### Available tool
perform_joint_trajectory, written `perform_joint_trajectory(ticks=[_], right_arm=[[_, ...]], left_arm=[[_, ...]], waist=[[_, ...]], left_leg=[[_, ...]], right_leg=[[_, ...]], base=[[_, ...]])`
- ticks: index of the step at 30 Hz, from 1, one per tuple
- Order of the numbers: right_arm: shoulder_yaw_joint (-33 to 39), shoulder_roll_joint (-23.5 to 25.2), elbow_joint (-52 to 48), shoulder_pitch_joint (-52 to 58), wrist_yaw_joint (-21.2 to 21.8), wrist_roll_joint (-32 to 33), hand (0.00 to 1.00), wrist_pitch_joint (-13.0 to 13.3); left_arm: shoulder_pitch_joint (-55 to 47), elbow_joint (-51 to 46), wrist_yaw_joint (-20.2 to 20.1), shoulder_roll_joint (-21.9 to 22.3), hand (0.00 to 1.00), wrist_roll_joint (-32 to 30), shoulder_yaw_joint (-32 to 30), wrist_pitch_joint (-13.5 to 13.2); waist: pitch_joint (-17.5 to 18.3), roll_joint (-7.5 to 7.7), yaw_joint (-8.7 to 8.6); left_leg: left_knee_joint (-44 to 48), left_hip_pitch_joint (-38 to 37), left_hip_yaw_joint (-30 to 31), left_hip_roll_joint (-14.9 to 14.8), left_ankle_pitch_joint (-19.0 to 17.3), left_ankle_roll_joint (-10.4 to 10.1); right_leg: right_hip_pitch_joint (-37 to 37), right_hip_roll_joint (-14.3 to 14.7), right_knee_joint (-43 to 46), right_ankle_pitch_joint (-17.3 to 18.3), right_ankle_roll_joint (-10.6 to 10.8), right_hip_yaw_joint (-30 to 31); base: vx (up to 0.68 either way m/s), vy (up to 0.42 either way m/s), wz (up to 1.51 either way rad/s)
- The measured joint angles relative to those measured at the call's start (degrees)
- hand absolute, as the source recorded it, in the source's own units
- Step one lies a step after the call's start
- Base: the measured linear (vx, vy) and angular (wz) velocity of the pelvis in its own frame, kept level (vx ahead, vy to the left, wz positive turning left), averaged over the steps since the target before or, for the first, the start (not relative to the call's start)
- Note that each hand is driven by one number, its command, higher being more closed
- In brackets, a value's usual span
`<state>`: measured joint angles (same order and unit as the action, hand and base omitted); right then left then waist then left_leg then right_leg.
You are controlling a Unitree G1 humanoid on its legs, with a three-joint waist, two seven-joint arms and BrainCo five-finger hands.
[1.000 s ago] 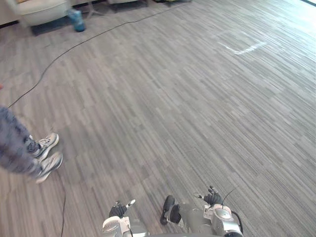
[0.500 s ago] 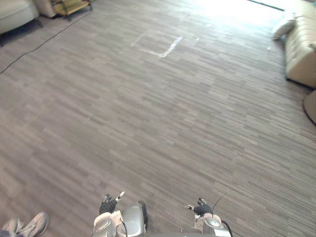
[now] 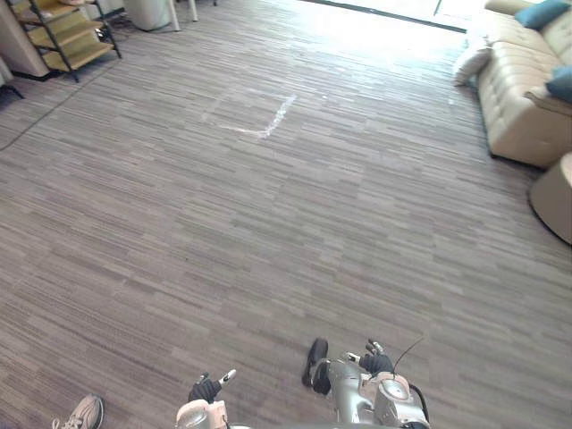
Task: Pick up cushions and gather them together orderly.
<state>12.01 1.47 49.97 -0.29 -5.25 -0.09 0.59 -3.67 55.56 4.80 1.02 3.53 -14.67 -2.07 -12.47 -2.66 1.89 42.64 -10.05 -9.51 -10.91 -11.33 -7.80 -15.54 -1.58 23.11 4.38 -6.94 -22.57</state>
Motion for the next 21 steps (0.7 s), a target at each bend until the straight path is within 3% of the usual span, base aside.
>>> perform_joint_trajectory(ticks=[1, 2, 3, 4, 5, 7, 8, 9, 11, 13, 14, 15, 16, 17, 18, 19, 21], right_arm=[[-0.8, -0.9, 0.0, -0.2, -0.1, 0.1, 0.00, -0.2], [-1.0, -1.1, 1.0, -0.9, -0.4, 0.2, 0.00, -0.4], [-1.1, -1.0, 1.3, -1.0, -0.4, 0.2, 0.00, -0.7], [-1.2, -0.1, 3.5, -1.1, -0.4, 0.2, 0.00, -1.1], [-1.3, 0.1, 3.9, -1.1, -0.4, 0.2, 0.00, -1.2], [-1.5, 0.6, 4.0, -1.0, -0.5, 0.8, 0.00, -1.4], [-1.5, 0.7, 4.0, -0.9, -0.6, 1.3, 0.00, -1.4], [-1.4, 0.7, 5.2, -1.1, -0.9, 1.3, 0.00, -1.4], [-1.6, 0.8, 5.9, -0.7, -1.3, 1.3, 0.00, -1.5], [-1.6, 1.3, 6.3, 0.9, -1.5, 1.3, 0.00, -1.6], [-2.3, 2.5, 5.9, 1.7, -1.5, 1.3, 0.00, -1.4], [-3.3, 2.5, 5.7, 2.2, -1.4, 1.2, 0.00, -1.2], [-3.3, 2.5, 5.6, 2.4, -1.4, 1.2, 0.00, -1.1], [-3.0, 2.2, 4.7, 2.9, -1.5, 1.2, 0.00, -0.7], [-2.2, 1.9, 4.4, 2.9, -1.5, 1.2, 0.00, -0.1], [-1.5, 1.8, 3.6, 3.0, -1.4, 1.2, 0.00, 0.0], [-1.2, 1.5, 1.7, 3.6, -1.3, 1.2, 0.00, 0.7]], left_arm=[[-0.2, -1.0, 0.0, 1.0, 0.00, 0.0, -0.7, -0.1], [0.0, -1.5, -0.1, 1.4, 0.00, 0.0, -1.6, -0.1], [0.1, -1.7, 0.0, 1.3, 0.00, 0.0, -1.8, -0.1], [0.1, -3.4, -0.1, 0.0, 0.00, 0.1, -1.4, -0.6], [0.1, -3.7, -0.1, -0.4, 0.00, 0.0, -1.2, -0.8], [-0.3, -5.3, -0.1, -0.6, 0.00, 0.3, -1.3, -1.2], [-0.7, -6.6, -0.1, 0.0, 0.00, 0.3, -1.8, -1.3], [-0.6, -7.1, -0.1, 0.4, 0.00, 0.9, -2.3, -1.7], [-0.6, -7.8, 0.0, 1.2, 0.00, 1.6, -2.2, -2.3], [-0.6, -7.9, -0.1, 1.1, 0.00, 2.1, -2.2, -2.5], [-0.8, -7.0, -0.1, 0.0, 0.00, 1.7, -2.3, -2.1], [-0.7, -6.6, 0.1, -1.1, 0.00, 1.7, -2.2, -2.2], [-0.6, -6.4, 0.1, -1.5, 0.00, 1.7, -2.2, -2.2], [-0.1, -5.4, 0.3, -2.6, 0.00, 1.4, -1.5, -1.9], [0.6, -3.9, 0.9, -3.3, 0.00, 1.1, -1.2, -1.0], [0.7, -2.9, 1.3, -3.5, 0.00, 1.1, -0.9, -0.6], [0.7, -2.6, 1.5, -3.3, 0.00, 1.1, 0.6, -0.2]], waist=[[-0.6, -2.32, 0.44], [-1.3, -3.30, 0.81], [-1.6, -2.99, 0.93], [-2.7, 0.01, 1.49], [-2.6, 0.53, 1.69], [-2.5, 1.39, 1.99], [-2.4, 1.39, 2.20], [-2.6, 1.55, 3.00], [-2.3, 1.66, 4.43], [-0.7, 2.71, 5.45], [1.1, 4.58, 5.50], [1.4, 6.80, 5.50], [1.4, 7.48, 5.50], [1.2, 8.51, 4.32], [0.7, 8.53, 3.40], [0.4, 8.15, 2.93], [0.5, 7.05, 1.95]], left_leg=[[12.9, 5.3, 0.8, -3.5, 6.2, -0.1], [22.9, 10.9, 0.7, -5.4, 2.8, 1.6], [24.4, 12.4, 0.7, -5.4, 1.8, 1.7], [22.6, 17.9, 0.1, -3.5, -1.5, 3.0], [21.0, 19.2, -0.4, -3.0, -2.1, 3.3], [8.9, 24.7, -2.0, -0.4, -3.6, 4.5], [-1.7, 26.6, -2.6, 1.3, -3.4, 4.8], [-14.6, 28.3, -1.3, 4.2, -0.6, 4.8], [-26.1, 29.7, -1.0, 6.1, 3.9, 3.7], [-26.2, 30.1, -1.5, 6.9, 9.2, 5.7], [-25.1, 29.3, -3.3, 7.6, 11.7, 7.8], [-23.7, 26.4, -5.2, 8.2, 10.6, 9.8], [-23.3, 25.6, -5.6, 8.7, 9.4, 9.9], [-22.0, 22.5, -5.6, 10.3, 5.5, 10.5], [-21.9, 18.4, -5.3, 11.7, 2.6, 10.5], [-22.7, 14.6, -5.0, 12.2, 1.0, 10.5], [-26.1, 7.4, -4.1, 12.2, -2.0, 10.3]], right_leg=[[3.5, 3.1, -1.5, 2.0, -1.2, 1.5], [8.2, 5.5, -2.9, 4.5, -2.1, 3.5], [9.9, 5.8, -3.5, 5.1, -2.2, 4.2], [16.6, 5.6, -7.3, 6.6, -1.9, 6.6], [18.0, 5.5, -8.4, 6.9, -1.7, 7.4], [23.8, 5.2, -12.7, 7.3, 0.3, 9.5], [25.9, 5.0, -14.1, 8.1, 1.5, 11.1], [28.9, 4.3, -15.5, 9.6, 1.9, 13.3], [31.9, 3.7, -17.3, 11.5, 3.9, 16.4], [34.9, 1.9, -16.8, 14.7, 4.3, 19.8], [33.1, 0.3, -10.6, 15.0, 5.0, 21.3], [27.9, -2.3, 4.0, 13.7, 7.8, 22.7], [26.0, -3.0, 9.0, 12.2, 9.7, 23.2], [19.0, -4.9, 25.7, 5.5, 14.5, 24.0], [14.8, -5.9, 36.2, 4.5, 15.5, 23.5], [12.9, -6.5, 40.5, 4.8, 15.6, 22.4], [8.0, -7.2, 42.0, 6.0, 13.6, 17.5]], base=[[0.79, -0.133, -0.81], [0.66, -0.051, -0.80], [0.78, -0.070, -0.78], [0.49, -0.060, -0.49], [0.71, -0.086, -0.63], [0.59, -0.038, -0.50], [0.53, 0.059, -0.67], [0.55, 0.089, -0.73], [0.84, 0.246, -0.96], [0.83, 0.313, -1.12], [0.83, 0.298, -0.98], [0.82, 0.297, -0.84], [0.77, 0.308, -0.50], [0.71, 0.284, 0.02], [0.82, 0.297, 0.19], [0.66, 0.207, 0.28], [0.62, 0.143, 0.21]])
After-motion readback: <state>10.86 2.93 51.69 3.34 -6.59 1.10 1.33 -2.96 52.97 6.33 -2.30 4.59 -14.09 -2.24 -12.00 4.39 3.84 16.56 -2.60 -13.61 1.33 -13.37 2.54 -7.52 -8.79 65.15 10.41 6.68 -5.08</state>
